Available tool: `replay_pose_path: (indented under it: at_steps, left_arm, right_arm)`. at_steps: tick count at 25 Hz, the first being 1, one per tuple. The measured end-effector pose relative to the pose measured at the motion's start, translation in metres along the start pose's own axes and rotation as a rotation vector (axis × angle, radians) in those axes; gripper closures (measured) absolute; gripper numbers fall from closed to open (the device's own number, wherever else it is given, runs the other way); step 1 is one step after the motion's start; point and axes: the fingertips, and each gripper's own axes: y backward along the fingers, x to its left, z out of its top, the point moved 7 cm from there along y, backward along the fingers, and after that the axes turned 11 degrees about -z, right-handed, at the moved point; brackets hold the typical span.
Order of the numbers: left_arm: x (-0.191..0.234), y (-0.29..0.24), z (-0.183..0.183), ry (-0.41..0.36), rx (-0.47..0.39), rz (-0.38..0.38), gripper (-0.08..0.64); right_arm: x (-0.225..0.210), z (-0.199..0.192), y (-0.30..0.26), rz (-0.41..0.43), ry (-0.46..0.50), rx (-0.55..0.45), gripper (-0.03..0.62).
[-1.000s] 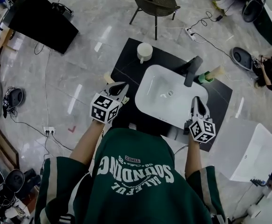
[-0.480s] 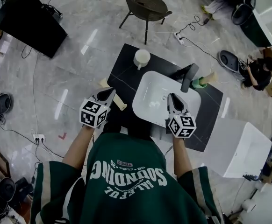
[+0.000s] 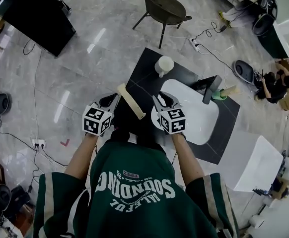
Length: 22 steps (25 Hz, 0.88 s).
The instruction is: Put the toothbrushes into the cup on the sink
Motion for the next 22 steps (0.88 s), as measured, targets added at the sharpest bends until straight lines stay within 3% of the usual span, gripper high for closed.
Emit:
replay_pose_path:
  at_steps: [9, 22]
  left_arm:
    - [0.045, 0.030, -0.012, 0.041, -0.031, 0.022, 0.549]
    - [0.076, 0.051, -0.021, 0.110, -0.066, 0.047, 0.549]
  right_arm:
    - [0.074, -0.001, -0.076, 0.099, 0.105, 0.169, 0.457]
    - [0.121, -0.008, -0.133, 0.152, 0.213, 0.343, 0.457]
